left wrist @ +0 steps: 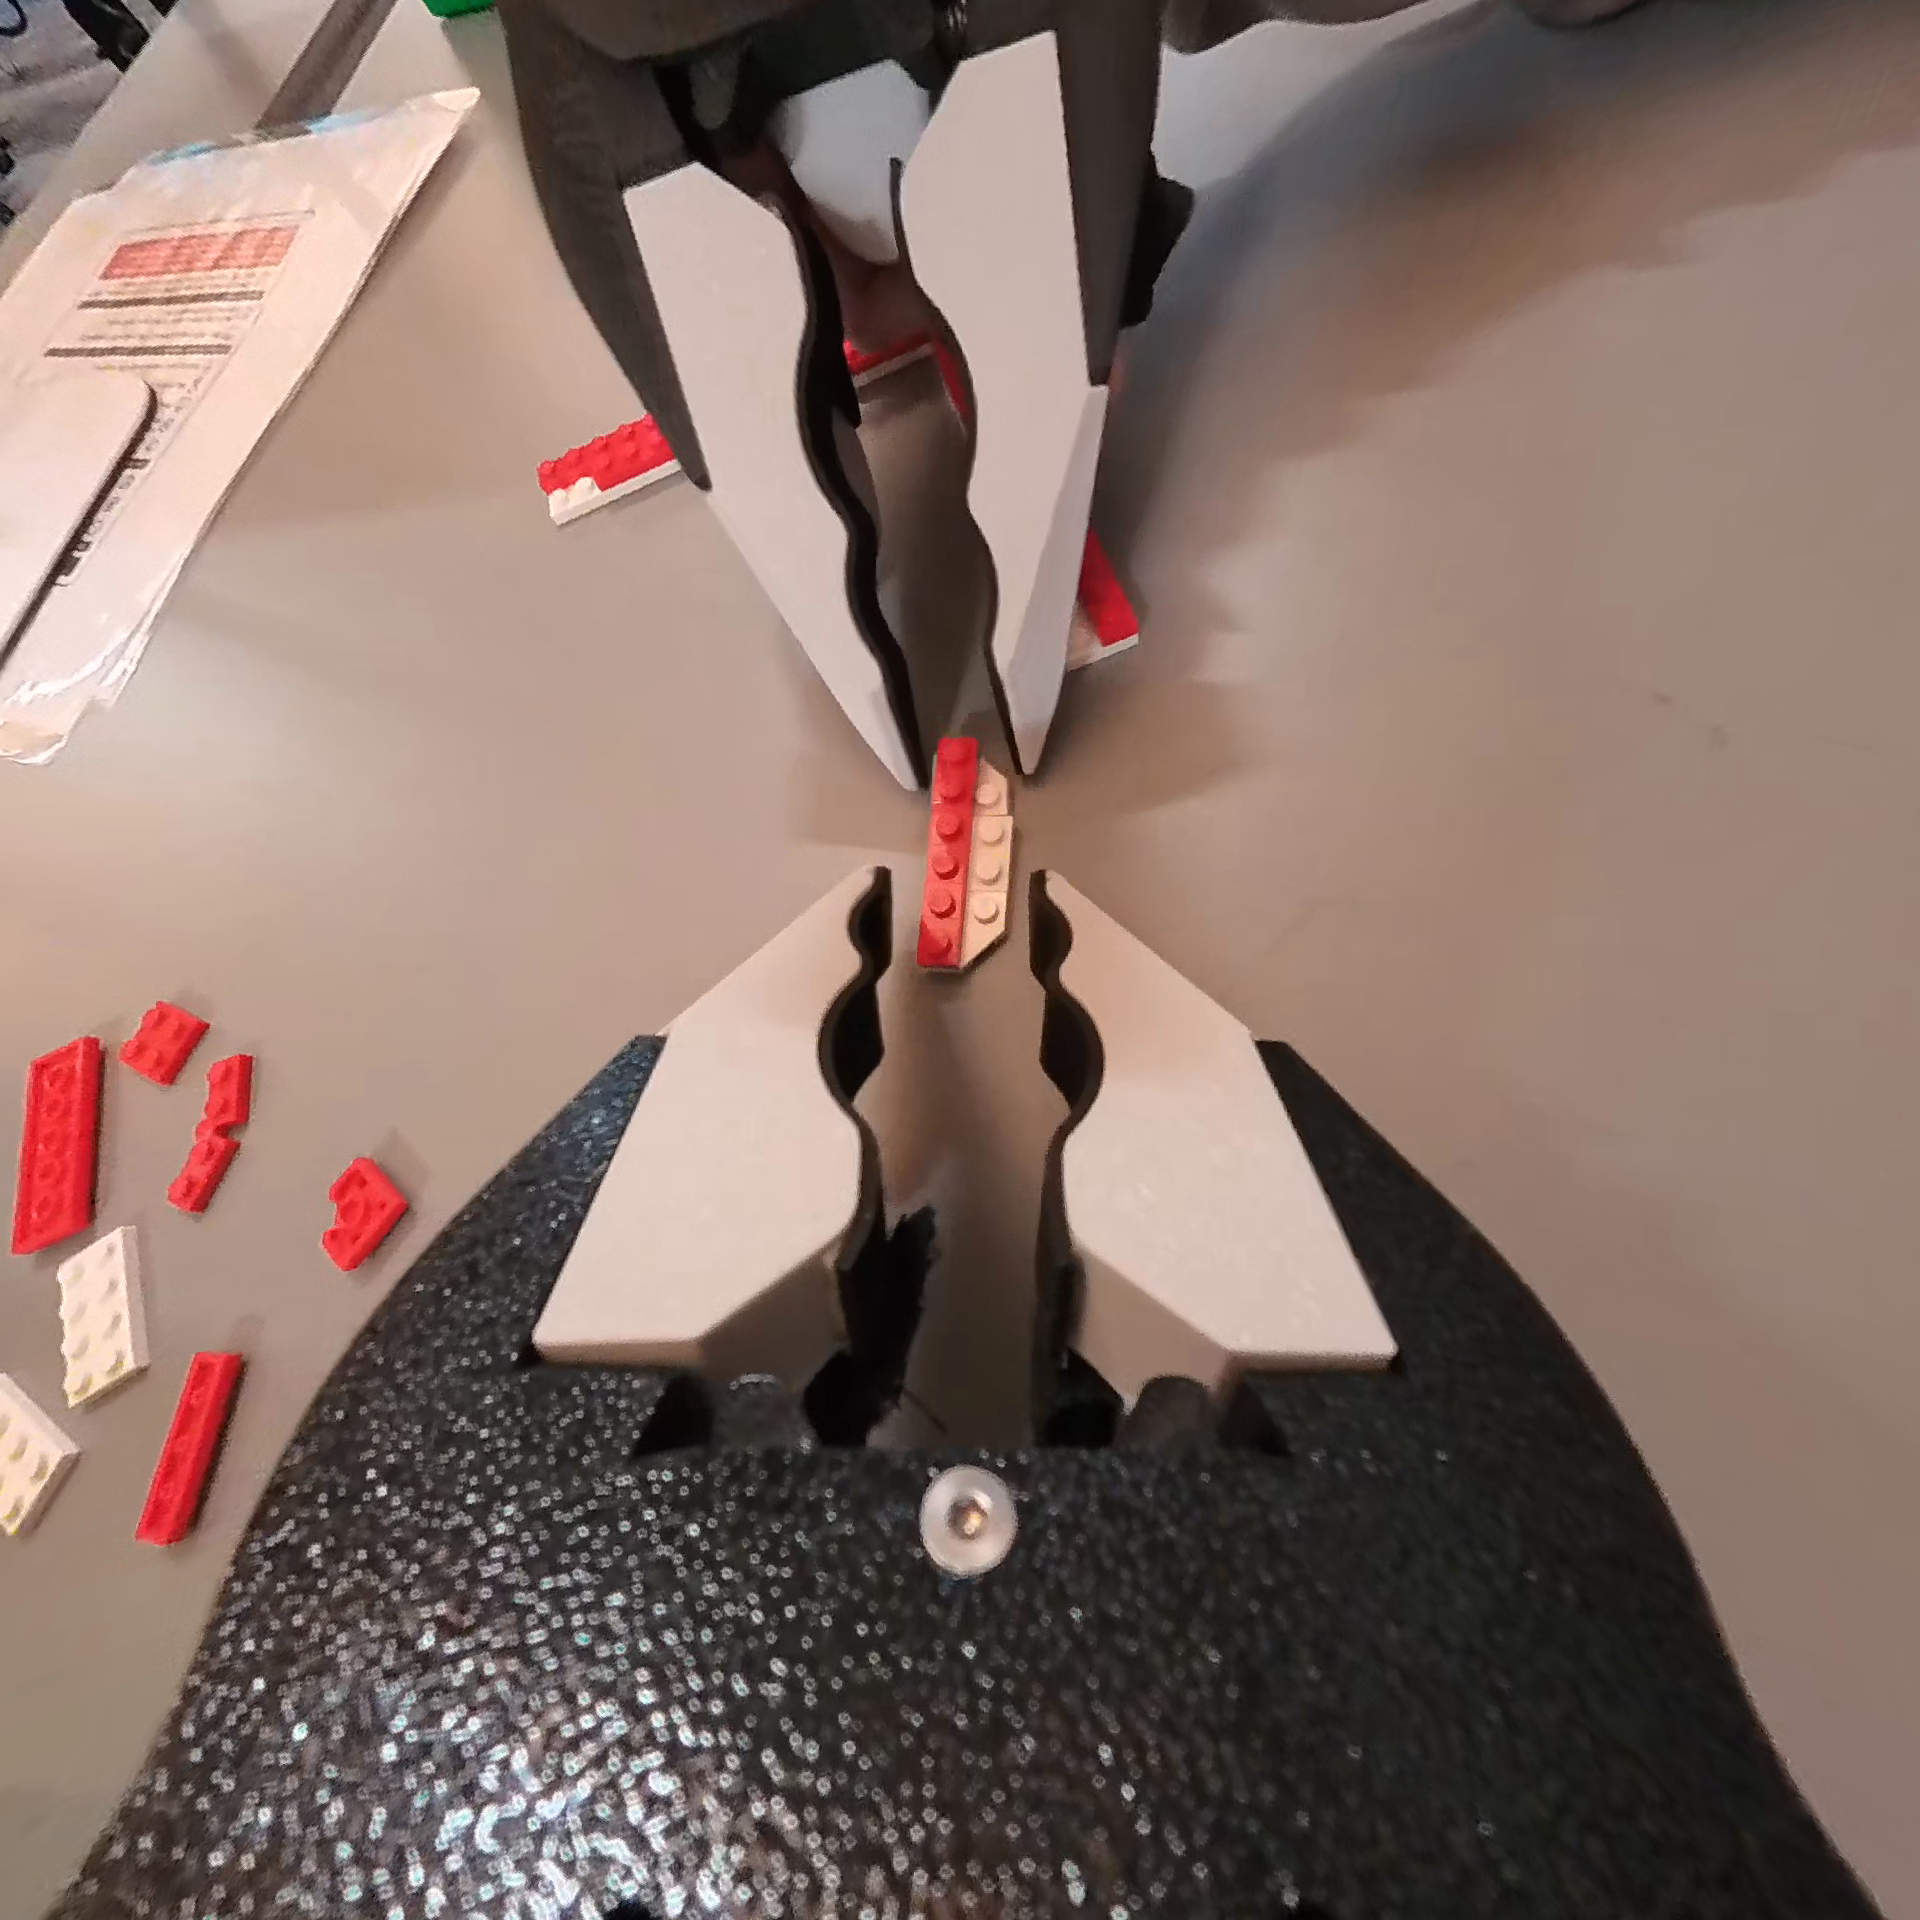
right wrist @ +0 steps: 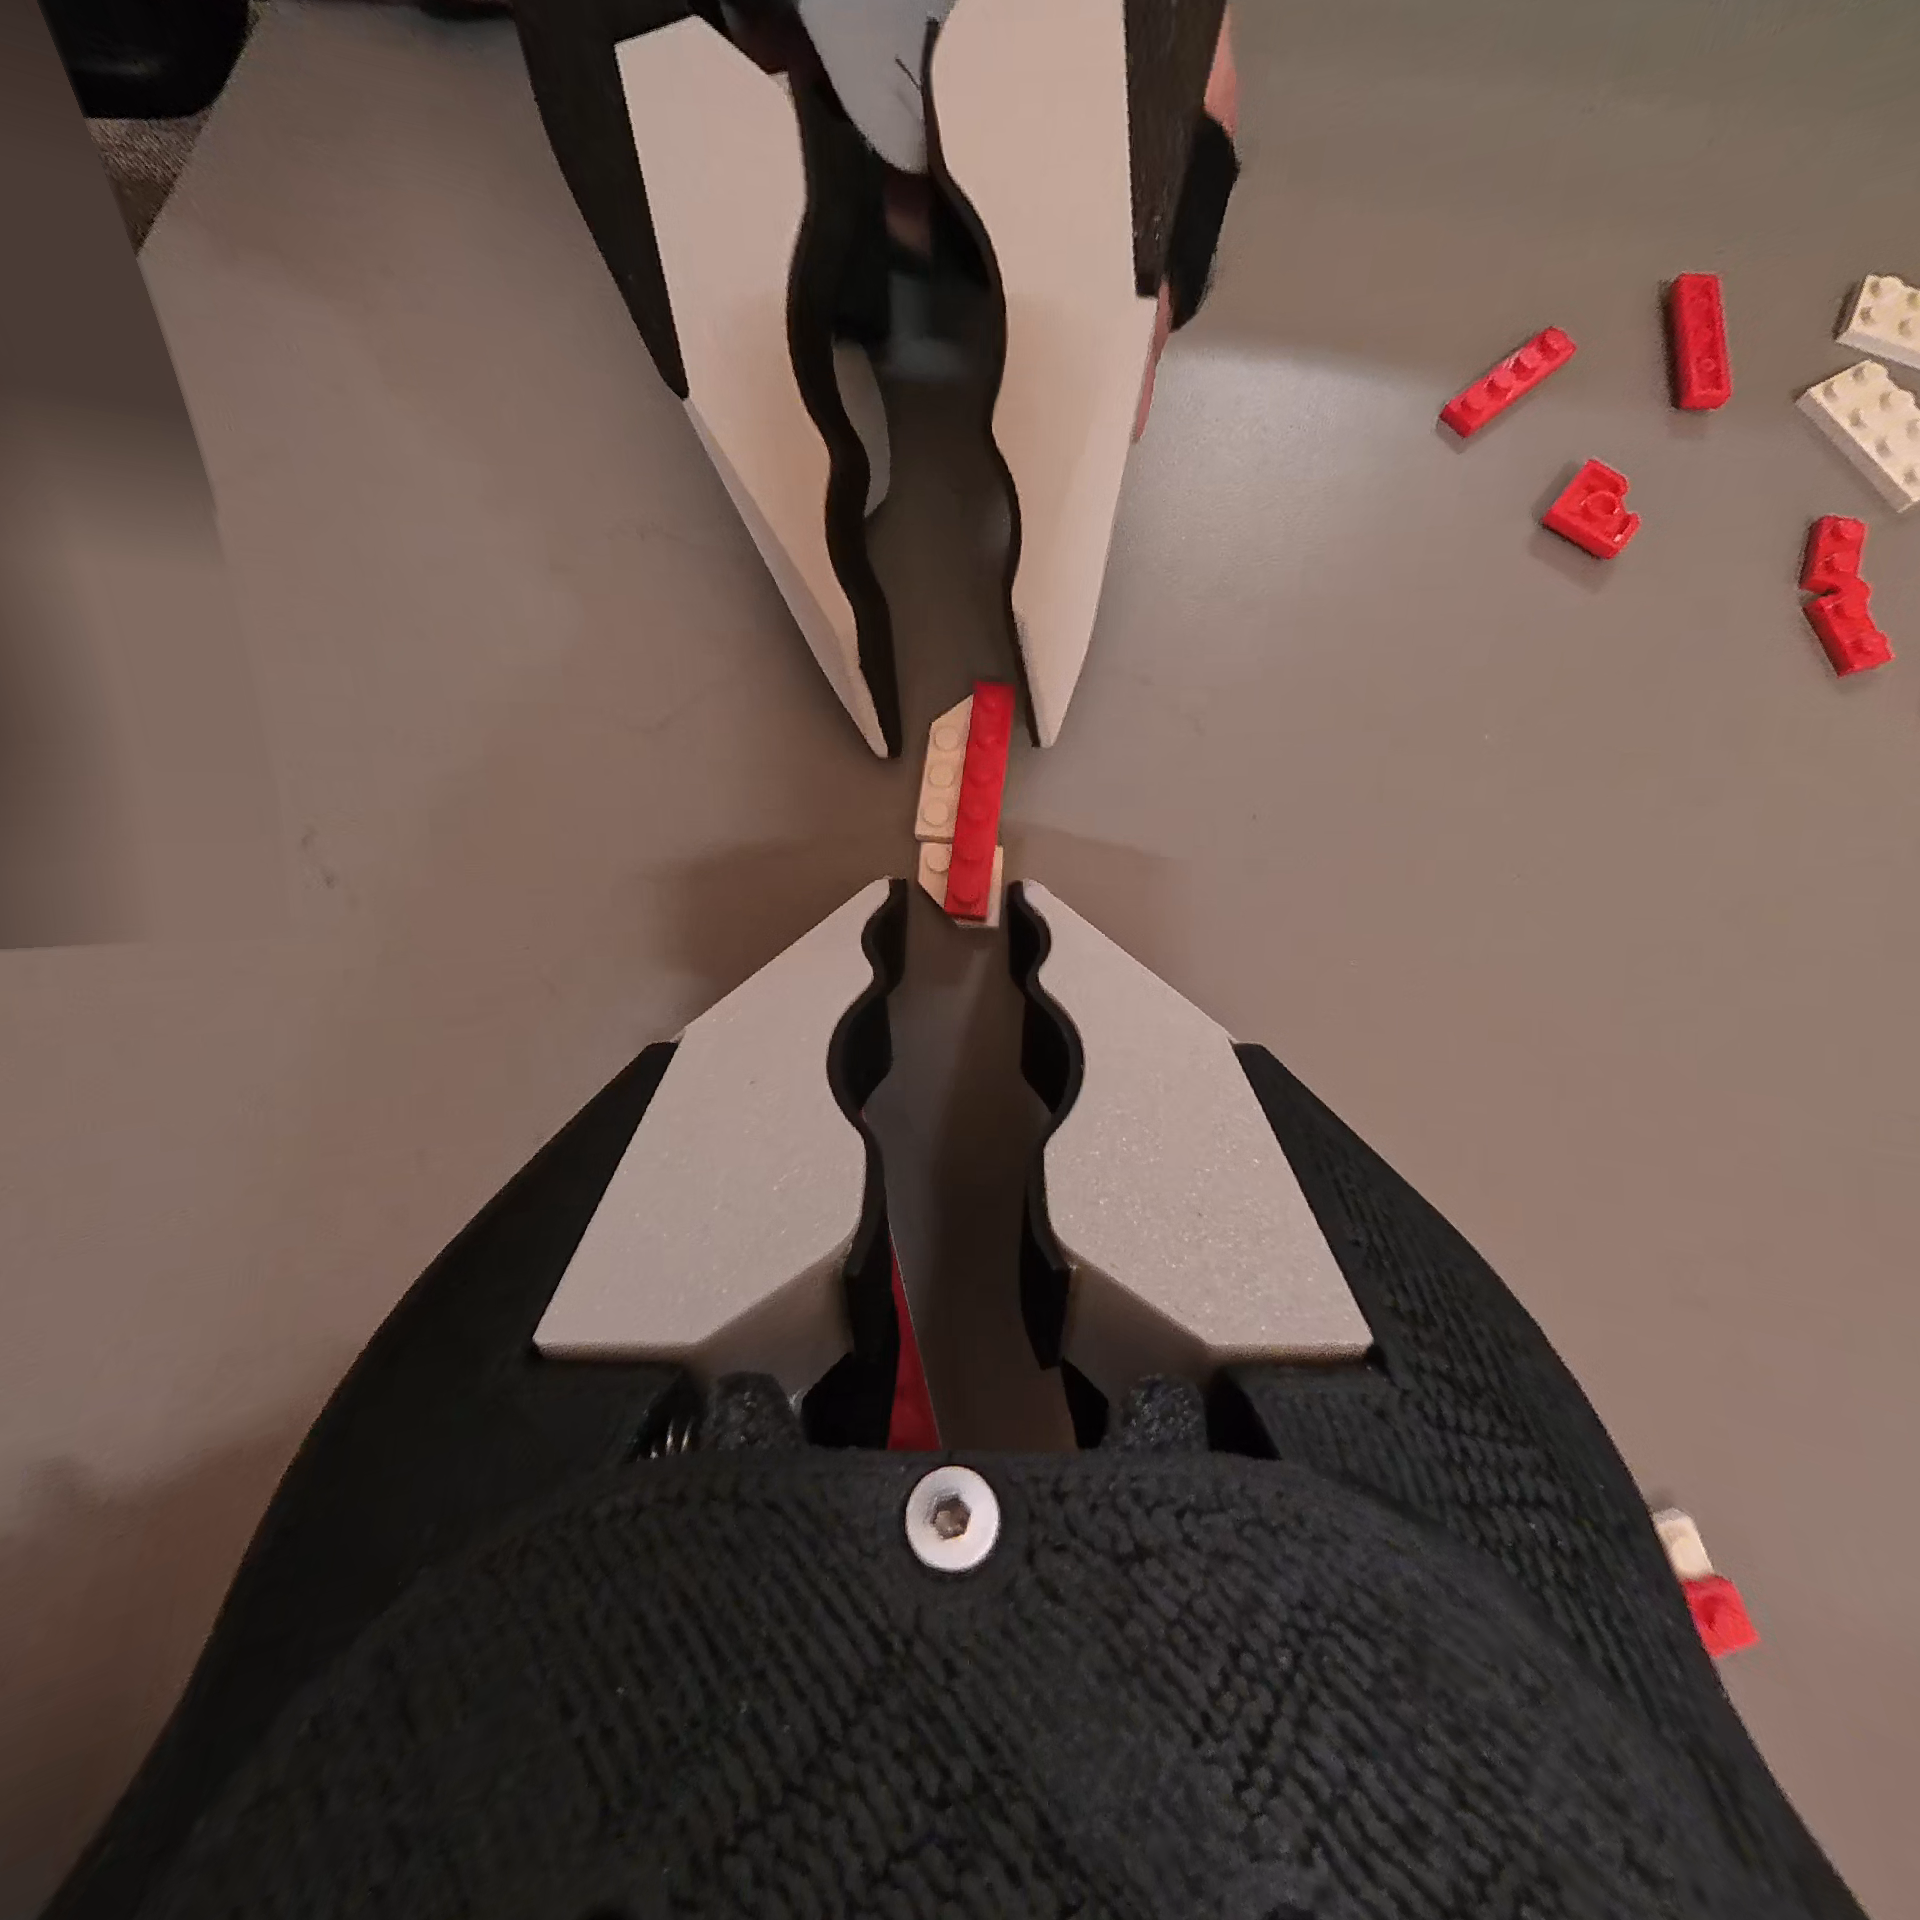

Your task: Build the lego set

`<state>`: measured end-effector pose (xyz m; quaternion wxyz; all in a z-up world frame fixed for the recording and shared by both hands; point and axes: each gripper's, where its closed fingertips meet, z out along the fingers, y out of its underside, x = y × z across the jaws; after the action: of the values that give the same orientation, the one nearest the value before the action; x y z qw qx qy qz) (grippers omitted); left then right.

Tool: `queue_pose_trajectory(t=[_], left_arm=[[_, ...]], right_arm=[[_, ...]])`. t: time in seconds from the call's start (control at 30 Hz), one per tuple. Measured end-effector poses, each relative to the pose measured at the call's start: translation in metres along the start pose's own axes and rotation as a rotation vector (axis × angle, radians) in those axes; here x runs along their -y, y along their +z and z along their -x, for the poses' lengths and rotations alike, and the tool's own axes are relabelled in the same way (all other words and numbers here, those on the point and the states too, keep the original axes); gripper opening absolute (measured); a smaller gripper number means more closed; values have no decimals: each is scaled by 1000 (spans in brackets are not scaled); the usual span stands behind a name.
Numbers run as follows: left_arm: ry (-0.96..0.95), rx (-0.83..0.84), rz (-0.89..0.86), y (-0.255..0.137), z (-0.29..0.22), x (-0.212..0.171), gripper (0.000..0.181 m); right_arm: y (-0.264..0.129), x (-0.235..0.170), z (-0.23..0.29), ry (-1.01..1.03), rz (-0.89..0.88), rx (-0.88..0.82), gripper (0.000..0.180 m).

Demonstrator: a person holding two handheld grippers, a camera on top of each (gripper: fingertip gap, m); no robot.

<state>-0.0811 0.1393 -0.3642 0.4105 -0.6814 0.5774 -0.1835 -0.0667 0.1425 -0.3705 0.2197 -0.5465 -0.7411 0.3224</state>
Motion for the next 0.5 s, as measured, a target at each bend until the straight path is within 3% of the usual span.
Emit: queue_pose_trajectory(t=[0.5], left_arm=[[-63,-44,54,5,-2,-4,15]], right_arm=[[2,2,1,-18,29,-22,14]])
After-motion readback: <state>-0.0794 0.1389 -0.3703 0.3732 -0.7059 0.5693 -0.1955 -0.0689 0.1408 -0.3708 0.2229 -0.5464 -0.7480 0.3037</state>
